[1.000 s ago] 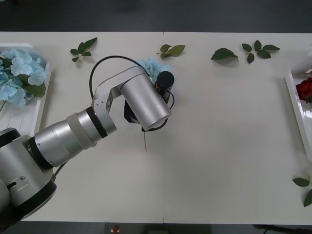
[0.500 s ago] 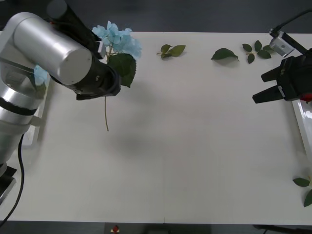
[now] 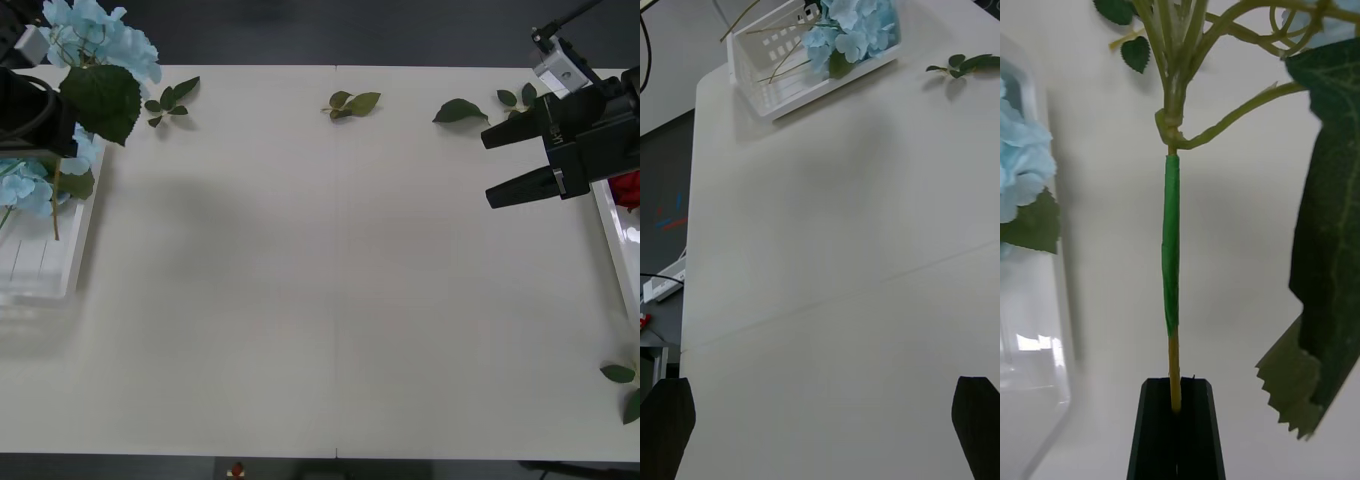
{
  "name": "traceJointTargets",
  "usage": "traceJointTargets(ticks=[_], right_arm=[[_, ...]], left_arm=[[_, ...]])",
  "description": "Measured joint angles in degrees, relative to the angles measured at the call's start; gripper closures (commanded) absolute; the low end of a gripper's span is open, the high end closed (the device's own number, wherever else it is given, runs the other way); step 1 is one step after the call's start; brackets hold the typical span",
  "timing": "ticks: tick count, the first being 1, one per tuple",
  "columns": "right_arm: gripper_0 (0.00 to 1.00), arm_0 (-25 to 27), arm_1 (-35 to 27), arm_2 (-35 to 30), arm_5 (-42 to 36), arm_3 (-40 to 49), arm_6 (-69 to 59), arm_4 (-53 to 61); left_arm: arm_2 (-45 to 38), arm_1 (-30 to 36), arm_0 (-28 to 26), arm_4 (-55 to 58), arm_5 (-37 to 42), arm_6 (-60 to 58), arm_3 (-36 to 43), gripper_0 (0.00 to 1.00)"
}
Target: Put the red flowers into the right box and the blue flowers into the left box
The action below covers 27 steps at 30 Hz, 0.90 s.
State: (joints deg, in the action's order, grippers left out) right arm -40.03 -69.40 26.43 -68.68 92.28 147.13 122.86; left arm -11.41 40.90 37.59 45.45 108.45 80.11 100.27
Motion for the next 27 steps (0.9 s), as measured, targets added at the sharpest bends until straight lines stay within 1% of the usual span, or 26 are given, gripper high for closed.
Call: traceJointTargets(ticks=[3, 6, 12, 14, 17, 20, 27], right_arm=[[0.00, -0.09, 0.85, 0.00, -0.01, 0.97, 0.41, 0.00], [0.00, -0.09, 1.90, 0.00, -0.01, 1.48, 0.62, -0.01], [0.00, -0.11, 4.33, 0.00, -0.09, 1.47, 1.93, -1.78], [0.00, -0.12, 5.23, 0.01, -0.13, 1.46, 2.00, -2.41], [0.00, -0.12, 6.35, 0.02, -0.15, 1.43, 2.00, -2.89], [0.00, -0.13, 6.90, 0.03, -0.16, 1.38, 2.00, -3.57], [0.00, -0.14, 6.90, 0.06, -0.17, 1.28, 2.00, -3.59]], left_arm=[[-2.99, 3.76, 0.00, 0.66, -0.09, 6.31, -4.38, 1.00], [-5.04, 7.49, 0.00, 0.69, -1.53, 9.35, -9.57, 1.00], [-5.78, 14.96, 0.00, 1.65, -9.86, 22.26, -21.55, 1.00], [-5.53, 16.68, 0.00, 1.65, -12.61, 24.35, -25.00, 1.00], [-3.27, 18.50, 0.00, 1.62, -17.29, 24.38, -29.72, 1.00], [0.65, 19.07, 0.00, 1.34, -21.26, 24.40, -33.96, 1.00], [10.85, 19.06, 0.00, 0.64, -28.23, 24.41, -39.22, 1.00]])
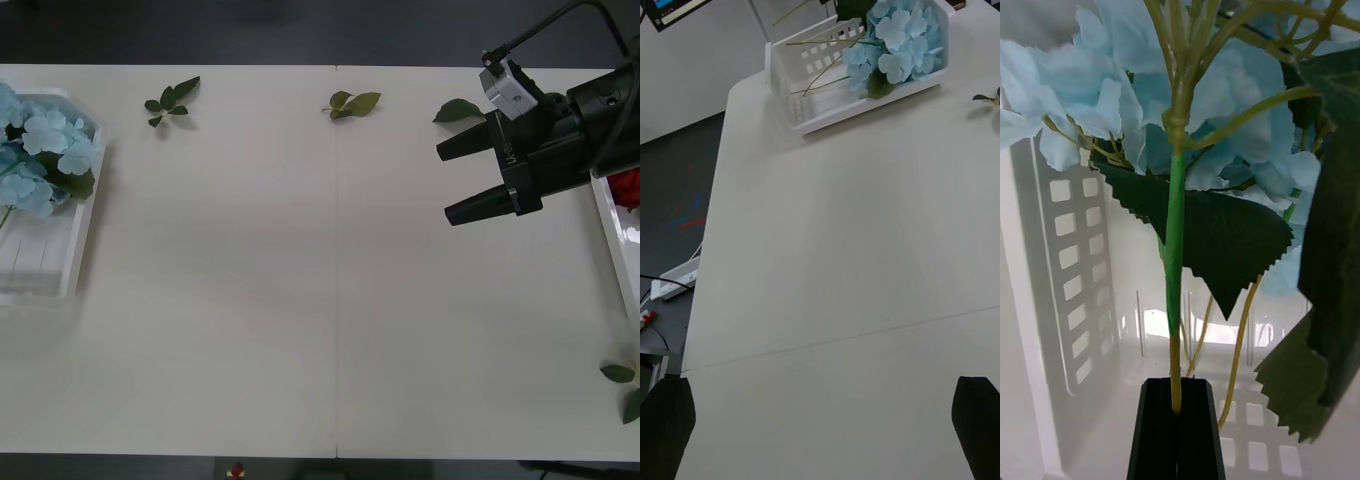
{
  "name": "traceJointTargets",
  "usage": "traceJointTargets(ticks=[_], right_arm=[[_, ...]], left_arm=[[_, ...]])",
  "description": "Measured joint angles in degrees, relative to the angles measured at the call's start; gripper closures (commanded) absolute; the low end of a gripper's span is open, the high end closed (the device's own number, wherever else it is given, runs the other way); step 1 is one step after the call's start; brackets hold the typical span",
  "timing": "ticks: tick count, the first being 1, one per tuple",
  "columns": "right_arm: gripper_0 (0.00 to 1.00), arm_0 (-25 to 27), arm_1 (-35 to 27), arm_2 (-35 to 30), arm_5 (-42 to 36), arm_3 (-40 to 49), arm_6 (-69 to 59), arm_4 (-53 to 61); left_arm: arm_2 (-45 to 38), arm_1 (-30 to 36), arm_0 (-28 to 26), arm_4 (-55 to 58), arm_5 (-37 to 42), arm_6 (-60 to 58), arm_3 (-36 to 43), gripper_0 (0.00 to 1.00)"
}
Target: Put the red flowers into the right box and the blue flowers into the left box
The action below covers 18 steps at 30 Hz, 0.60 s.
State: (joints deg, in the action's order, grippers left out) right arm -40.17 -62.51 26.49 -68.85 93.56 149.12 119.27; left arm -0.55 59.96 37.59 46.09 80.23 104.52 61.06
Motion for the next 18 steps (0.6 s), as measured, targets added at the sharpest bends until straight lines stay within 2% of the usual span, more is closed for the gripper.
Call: traceJointTargets(ticks=[5, 13, 14, 15, 16, 17, 18], right_arm=[[0.06, 0.00, 0.00, 0.00, 0.00, 0.00, 0.00, 0.00], [0.06, -0.01, 0.00, 0.00, -0.01, -0.01, 0.00, 0.00], [0.06, -0.01, 0.00, 0.00, -0.01, -0.01, 0.00, 0.00], [0.05, -0.01, 0.00, 0.00, -0.01, -0.01, 0.00, 0.00], [0.00, -0.01, 0.00, 0.00, -0.01, -0.01, 0.00, 0.00], [0.00, -0.01, 0.00, 0.00, -0.01, -0.01, 0.00, 0.00], [0.00, -0.01, 0.00, 0.00, -0.01, -0.01, 0.00, 0.00]], left_arm=[[4.00, -0.13, 0.00, -0.09, -2.83, 0.00, -3.40, 1.00], [5.05, -3.47, 0.00, -4.49, -7.13, 0.00, -7.13, 1.00], [5.23, -4.01, 0.00, -5.12, -7.88, 0.00, -7.46, 0.93], [5.57, -4.47, 0.00, -5.82, -8.65, 0.00, -7.76, 0.69], [6.04, -4.83, 0.00, -6.38, -9.32, 0.00, -7.93, 0.50], [6.53, -5.12, 0.00, -6.85, -9.79, 0.00, -8.02, 0.25], [7.00, -5.37, 0.00, -7.30, -10.12, 0.00, -8.03, 0.13]])
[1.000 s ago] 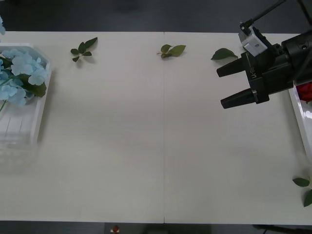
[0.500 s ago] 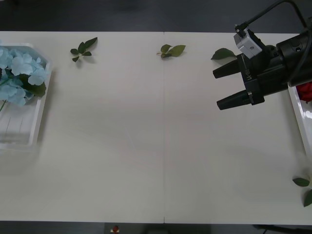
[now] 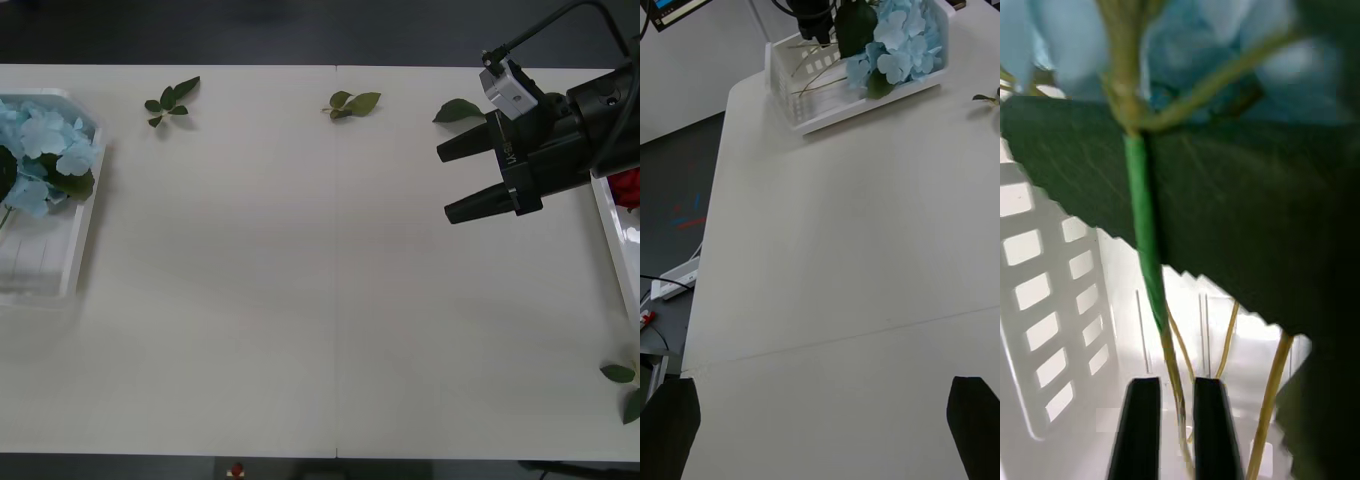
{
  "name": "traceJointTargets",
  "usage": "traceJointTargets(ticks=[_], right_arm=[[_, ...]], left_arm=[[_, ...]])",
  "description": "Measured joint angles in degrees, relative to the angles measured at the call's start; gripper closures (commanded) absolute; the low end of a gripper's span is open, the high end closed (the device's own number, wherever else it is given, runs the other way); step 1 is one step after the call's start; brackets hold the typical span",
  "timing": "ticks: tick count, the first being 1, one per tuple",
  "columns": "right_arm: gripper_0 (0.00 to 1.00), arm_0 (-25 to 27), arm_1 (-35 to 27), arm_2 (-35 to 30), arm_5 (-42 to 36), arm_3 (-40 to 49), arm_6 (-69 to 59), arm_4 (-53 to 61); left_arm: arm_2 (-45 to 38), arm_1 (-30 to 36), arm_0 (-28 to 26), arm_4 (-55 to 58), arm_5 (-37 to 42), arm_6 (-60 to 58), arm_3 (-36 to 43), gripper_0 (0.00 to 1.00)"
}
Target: Put the red flowers into the right box and the blue flowers into the left box
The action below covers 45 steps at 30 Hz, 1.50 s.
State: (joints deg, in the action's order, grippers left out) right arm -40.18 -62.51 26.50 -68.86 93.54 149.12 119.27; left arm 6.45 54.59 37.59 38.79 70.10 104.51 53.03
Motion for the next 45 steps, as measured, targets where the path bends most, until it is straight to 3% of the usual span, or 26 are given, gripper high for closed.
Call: traceJointTargets(ticks=[1, 8, 12, 19, 26, 32, 36, 42, 45], right_arm=[[0.00, 0.00, 0.00, 0.00, 0.00, 0.00, 0.00, 0.00], [0.00, 0.00, 0.00, 0.00, 0.00, 0.00, 0.00, 0.00], [0.00, 0.00, 0.00, 0.00, 0.00, 0.00, 0.00, 0.00], [0.00, 0.00, 0.00, 0.00, 0.00, -0.01, 0.00, 0.00], [0.00, 0.00, 0.00, 0.00, 0.00, -0.02, 0.00, 0.00], [0.00, -0.01, 0.00, 0.00, -0.01, -0.04, 0.00, 0.00], [0.00, -0.01, 0.00, 0.00, -0.01, -0.04, 0.00, 0.00], [0.00, -0.02, 0.00, 0.00, -0.01, -0.05, 0.00, 0.01], [0.00, -0.02, 0.00, 0.01, -0.02, -0.05, 0.00, 0.01]], left_arm=[[0.33, -0.18, 0.00, -0.25, -0.23, 0.00, 0.00, 0.00], [0.32, -0.26, 0.00, -0.02, -0.45, 0.01, 0.00, 0.00], [-3.92, -0.26, 0.02, 0.15, 0.16, 3.42, 0.00, 0.00], [-17.58, -0.26, 2.06, 0.49, 10.20, 13.01, 0.00, 0.00], [-23.77, -0.24, 3.89, 1.58, 18.25, 22.12, 3.80, 0.00], [-26.91, -0.14, 3.89, 11.12, 27.44, 24.38, 9.55, 0.00], [-26.73, 0.19, 3.89, 20.26, 30.54, 34.62, 9.95, 0.00], [-21.95, 0.20, 3.89, 32.94, 31.68, 38.44, 9.95, 0.00], [-18.19, 0.21, 3.89, 39.95, 31.68, 47.97, 9.95, 0.00]])
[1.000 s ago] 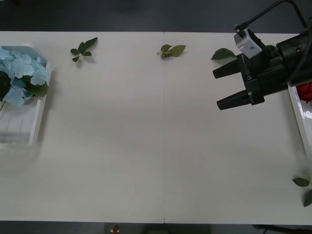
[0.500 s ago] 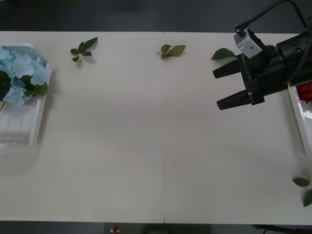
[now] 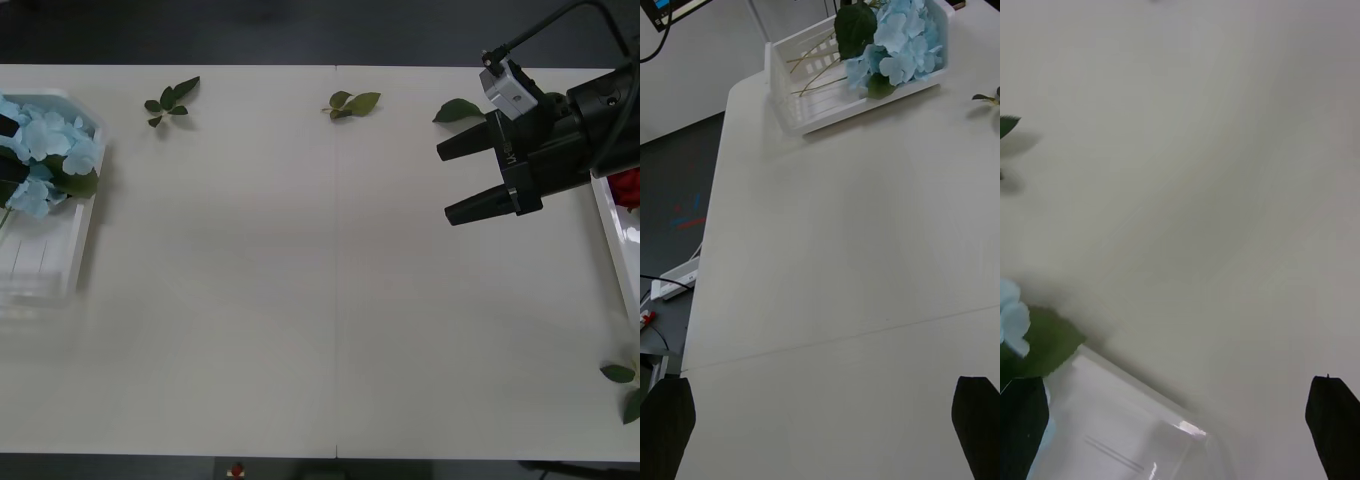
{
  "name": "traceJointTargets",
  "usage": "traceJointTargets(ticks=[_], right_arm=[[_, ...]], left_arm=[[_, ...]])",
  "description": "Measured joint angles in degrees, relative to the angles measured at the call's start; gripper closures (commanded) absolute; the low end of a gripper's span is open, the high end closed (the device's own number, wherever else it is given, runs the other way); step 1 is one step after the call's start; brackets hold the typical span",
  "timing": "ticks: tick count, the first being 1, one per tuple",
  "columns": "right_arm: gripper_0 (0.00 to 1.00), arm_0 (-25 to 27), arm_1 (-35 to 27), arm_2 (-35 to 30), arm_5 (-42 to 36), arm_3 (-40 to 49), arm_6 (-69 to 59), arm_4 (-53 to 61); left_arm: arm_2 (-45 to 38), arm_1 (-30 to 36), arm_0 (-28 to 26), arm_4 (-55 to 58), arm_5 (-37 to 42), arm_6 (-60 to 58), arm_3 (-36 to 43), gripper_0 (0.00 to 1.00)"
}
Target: Put the red flowers into the right box and the blue flowers into the left box
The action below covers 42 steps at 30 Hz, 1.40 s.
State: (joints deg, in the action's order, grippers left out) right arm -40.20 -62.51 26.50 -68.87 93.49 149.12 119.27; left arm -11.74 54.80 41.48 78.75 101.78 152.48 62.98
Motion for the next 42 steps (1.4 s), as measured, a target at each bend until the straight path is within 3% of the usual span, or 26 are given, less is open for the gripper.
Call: traceJointTargets(ticks=[2, 11, 17, 25, 42], right_arm=[[0.00, 0.00, 0.00, 0.00, 0.00, 0.00, 0.00, 0.00], [0.00, -0.02, 0.00, 0.00, -0.01, 0.00, 0.00, 0.00], [0.00, -0.02, 0.00, 0.00, -0.01, -0.02, 0.00, 0.00], [0.00, -0.02, 0.00, 0.00, -0.01, -0.04, 0.00, 0.00], [0.00, -0.02, 0.00, 0.00, -0.01, -0.04, 0.00, 0.00]], left_arm=[[2.74, 0.00, 0.00, 5.35, 0.00, 5.91, 0.00, 0.00], [18.94, 0.07, 0.00, 26.35, -4.29, 4.13, 0.18, 0.00], [28.94, 0.13, 0.00, 33.73, -9.45, 4.13, 6.14, 0.00], [32.20, 0.12, 0.00, 40.23, -13.06, 4.13, 13.16, 0.00], [32.81, -0.25, -0.69, 44.30, -15.48, 4.13, 13.44, 0.00]])
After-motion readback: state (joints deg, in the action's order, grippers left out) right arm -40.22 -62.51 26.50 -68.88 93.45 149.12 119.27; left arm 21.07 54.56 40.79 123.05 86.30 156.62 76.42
